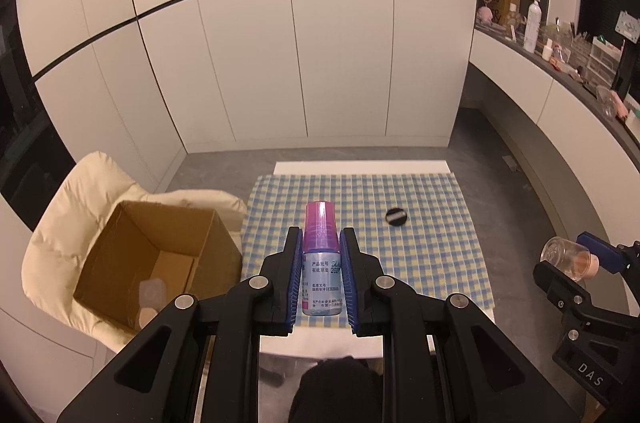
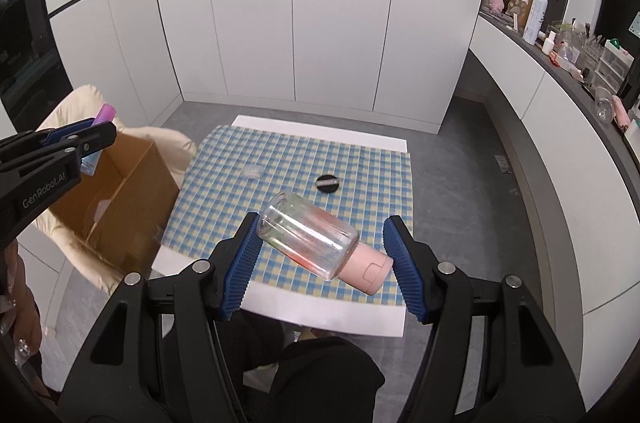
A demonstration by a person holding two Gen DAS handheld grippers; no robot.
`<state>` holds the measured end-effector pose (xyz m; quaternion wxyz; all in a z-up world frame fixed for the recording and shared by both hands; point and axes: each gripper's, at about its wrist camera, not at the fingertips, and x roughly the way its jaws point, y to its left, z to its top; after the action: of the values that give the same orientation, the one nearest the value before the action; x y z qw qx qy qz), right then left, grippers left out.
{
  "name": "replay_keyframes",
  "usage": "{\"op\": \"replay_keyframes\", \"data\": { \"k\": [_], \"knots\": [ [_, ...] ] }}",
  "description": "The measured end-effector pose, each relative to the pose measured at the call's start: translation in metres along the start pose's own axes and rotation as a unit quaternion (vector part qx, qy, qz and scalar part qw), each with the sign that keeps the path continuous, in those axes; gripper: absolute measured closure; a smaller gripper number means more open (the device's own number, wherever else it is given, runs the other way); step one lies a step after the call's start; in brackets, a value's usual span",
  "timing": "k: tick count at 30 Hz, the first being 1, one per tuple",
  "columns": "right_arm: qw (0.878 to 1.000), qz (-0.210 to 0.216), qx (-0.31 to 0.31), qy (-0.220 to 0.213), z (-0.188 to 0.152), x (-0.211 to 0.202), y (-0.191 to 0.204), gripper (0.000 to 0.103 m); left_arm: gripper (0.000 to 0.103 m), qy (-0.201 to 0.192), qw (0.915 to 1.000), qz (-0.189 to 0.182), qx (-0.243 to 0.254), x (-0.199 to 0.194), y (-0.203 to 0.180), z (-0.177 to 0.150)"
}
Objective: Organize objects
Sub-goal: 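Carry the spray bottle and clear bottle toward the cardboard box with both grippers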
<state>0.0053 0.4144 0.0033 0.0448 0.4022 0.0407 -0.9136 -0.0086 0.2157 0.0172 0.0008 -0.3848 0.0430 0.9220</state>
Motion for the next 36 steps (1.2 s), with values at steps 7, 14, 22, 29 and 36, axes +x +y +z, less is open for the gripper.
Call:
{"op": "replay_keyframes", "data": {
  "k": [7, 14, 22, 29, 36],
  "knots": [
    [1.0, 0.014, -0.016, 0.009, -0.029, -0.011, 0.014, 0.038, 0.085, 0.017, 0.9997, 0.004, 0.016, -0.008, -0.001, -0.028],
    [0.999, 0.038, -0.023, 0.021, -0.052, -0.013, 0.027, 0.038, 0.085, 0.021, 0.9996, 0.008, 0.016, -0.016, 0.006, -0.052],
    [0.998, 0.032, -0.039, 0.027, -0.075, -0.019, 0.035, 0.038, 0.085, 0.046, 0.999, 0.003, 0.0, -0.016, 0.02, -0.08],
    [0.999, 0.029, -0.021, 0.041, -0.101, -0.026, 0.028, 0.038, 0.085, 0.047, 0.9988, 0.003, 0.01, -0.018, 0.023, -0.104],
    [0.998, 0.017, -0.005, 0.055, -0.123, -0.034, 0.016, 0.038, 0.085, 0.061, 0.9979, -0.018, 0.012, -0.016, 0.021, -0.118]
  ]
}}
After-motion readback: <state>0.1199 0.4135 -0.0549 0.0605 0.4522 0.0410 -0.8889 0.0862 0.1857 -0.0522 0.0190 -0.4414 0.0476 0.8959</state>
